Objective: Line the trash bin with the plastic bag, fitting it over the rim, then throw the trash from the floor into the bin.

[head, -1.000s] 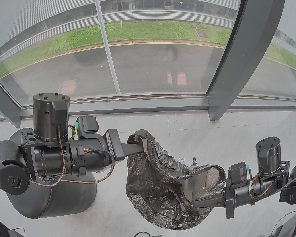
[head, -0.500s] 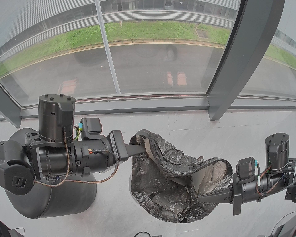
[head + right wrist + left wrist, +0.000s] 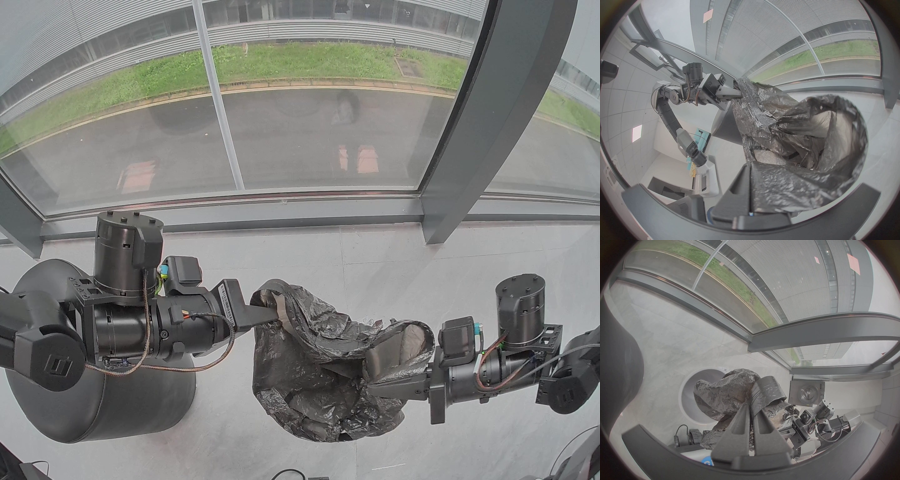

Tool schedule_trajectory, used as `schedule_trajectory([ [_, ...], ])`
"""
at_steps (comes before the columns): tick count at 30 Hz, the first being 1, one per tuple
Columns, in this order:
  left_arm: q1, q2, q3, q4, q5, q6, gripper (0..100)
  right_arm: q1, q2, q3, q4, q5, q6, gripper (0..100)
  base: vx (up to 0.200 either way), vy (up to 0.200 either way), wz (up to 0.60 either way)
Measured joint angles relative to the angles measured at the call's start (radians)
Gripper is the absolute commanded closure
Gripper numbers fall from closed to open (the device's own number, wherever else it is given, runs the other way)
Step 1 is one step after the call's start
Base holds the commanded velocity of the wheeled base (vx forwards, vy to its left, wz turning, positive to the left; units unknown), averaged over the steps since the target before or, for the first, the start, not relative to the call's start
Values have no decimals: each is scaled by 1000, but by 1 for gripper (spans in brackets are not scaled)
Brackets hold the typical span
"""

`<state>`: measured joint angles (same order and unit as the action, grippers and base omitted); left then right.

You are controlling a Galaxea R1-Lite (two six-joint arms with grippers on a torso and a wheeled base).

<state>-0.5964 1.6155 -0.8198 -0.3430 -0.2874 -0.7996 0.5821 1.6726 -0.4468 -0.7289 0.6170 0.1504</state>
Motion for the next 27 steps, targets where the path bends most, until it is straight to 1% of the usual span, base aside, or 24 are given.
schedule_trajectory([
  [4, 34, 16, 9, 0, -1, 1, 100, 3, 107, -11, -132, -7, 2, 100, 0, 0, 0],
  [6, 50, 25, 12, -1, -2, 2, 100, 5, 158, -23, -168, -17, 3, 100, 0, 0, 0],
  [11, 78, 57, 16, -27, -4, 3, 100, 15, 277, -91, -190, -63, 3, 100, 0, 0, 0],
  [19, 96, 116, 19, -75, -4, 4, 100, 34, 414, -200, -196, -108, 3, 100, 0, 0, 0],
  [27, 115, 157, 18, -84, -4, 8, 100, 36, 494, -244, -196, -120, -1, 100, 0, 0, 0],
])
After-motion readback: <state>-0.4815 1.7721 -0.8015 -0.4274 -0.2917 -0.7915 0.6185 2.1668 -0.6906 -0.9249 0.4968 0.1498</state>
